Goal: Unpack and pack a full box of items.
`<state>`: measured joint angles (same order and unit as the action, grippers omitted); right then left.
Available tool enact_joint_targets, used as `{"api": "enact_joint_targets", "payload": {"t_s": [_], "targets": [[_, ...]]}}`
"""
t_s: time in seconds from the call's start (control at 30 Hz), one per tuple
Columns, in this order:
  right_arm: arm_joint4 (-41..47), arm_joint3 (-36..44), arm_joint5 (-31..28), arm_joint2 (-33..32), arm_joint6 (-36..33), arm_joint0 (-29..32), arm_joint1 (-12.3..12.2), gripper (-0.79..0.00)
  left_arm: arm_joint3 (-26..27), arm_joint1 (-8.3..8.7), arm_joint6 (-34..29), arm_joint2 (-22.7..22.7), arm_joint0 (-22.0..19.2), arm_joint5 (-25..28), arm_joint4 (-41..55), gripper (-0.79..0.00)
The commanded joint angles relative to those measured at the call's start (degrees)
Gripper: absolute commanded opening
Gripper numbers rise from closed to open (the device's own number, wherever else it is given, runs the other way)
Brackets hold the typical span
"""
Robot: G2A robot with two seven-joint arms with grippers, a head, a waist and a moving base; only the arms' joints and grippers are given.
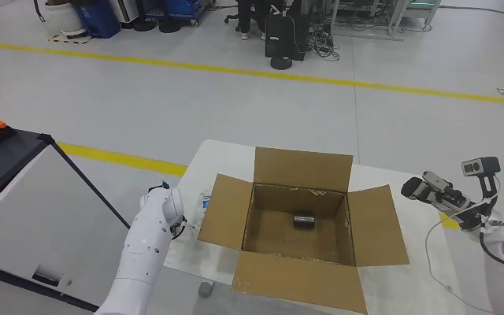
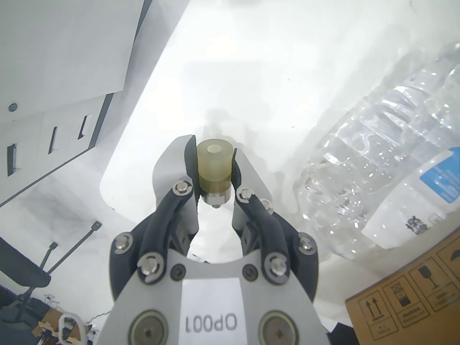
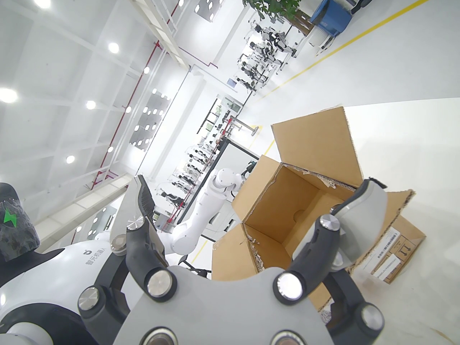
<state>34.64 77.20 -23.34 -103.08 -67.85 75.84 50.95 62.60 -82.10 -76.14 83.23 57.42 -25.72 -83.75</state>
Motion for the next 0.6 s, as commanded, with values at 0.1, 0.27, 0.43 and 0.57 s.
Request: {"api": "enact_joint_targets", "payload": {"t_s": [0.1,0.27,0.43,0.57], "targets": [[0.0,0.0,0.0,0.0,0.0,0.0,0.0,0.0,-1.8,-0.07,0.1,-0.2,-0.8,0.5,0.7,-0.693],[0.0,0.0,0.0,0.0,0.0,0.0,0.0,0.0,-2.6,-0.04,0.3,-0.1,-1.3,0.9,1.0,-0.616],[0.0,0.0,0.0,0.0,0.0,0.0,0.0,0.0,-3.1,-0.03,0.7,-0.1,-1.6,0.9,1.2,-0.523],[0.0,0.0,0.0,0.0,0.0,0.0,0.0,0.0,-2.9,-0.01,0.8,-0.1,-1.7,0.8,1.3,-0.511]]}}
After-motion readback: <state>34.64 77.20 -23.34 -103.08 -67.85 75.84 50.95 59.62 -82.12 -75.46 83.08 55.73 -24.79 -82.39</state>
